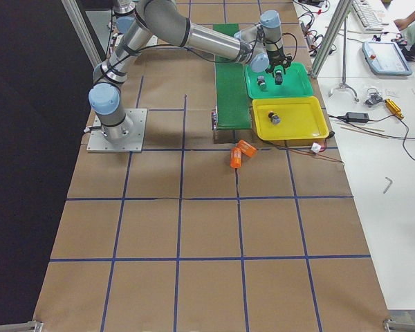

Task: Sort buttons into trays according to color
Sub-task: 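Lower the right gripper to the yellow-cap button on the belt while the left rises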

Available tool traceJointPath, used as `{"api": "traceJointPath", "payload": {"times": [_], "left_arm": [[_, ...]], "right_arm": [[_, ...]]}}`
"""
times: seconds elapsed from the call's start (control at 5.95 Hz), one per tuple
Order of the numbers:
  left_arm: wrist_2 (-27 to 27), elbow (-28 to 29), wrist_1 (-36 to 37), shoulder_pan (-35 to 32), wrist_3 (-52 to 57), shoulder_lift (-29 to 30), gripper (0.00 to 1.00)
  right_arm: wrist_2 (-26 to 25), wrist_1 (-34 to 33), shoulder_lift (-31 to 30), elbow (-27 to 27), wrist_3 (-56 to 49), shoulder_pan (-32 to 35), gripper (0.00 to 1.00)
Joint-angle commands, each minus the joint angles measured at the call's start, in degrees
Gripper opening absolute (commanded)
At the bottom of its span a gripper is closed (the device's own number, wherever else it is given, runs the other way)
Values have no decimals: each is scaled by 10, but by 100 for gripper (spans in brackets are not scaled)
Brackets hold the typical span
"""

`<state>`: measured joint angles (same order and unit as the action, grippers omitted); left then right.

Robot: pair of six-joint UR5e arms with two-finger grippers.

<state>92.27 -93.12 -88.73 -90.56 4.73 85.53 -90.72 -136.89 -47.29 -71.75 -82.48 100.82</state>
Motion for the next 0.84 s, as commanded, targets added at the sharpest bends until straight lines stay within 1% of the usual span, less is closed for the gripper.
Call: {"api": "traceJointPath", "payload": {"times": [0.0,0.34,0.5,0.67], "left_arm": [[-2,-11,0,-5,-12,-8,98],[-8,-10,1,-3,-3,-1,99],[-8,-12,1,0,-1,-6,99],[-7,-11,1,1,1,-6,99]], "right_arm": [[0,78,-46,4,-7,-2,100],[0,352,-151,-8,9,-3,100],[1,419,-176,-12,11,-3,100],[2,423,-183,-29,14,1,100]]}}
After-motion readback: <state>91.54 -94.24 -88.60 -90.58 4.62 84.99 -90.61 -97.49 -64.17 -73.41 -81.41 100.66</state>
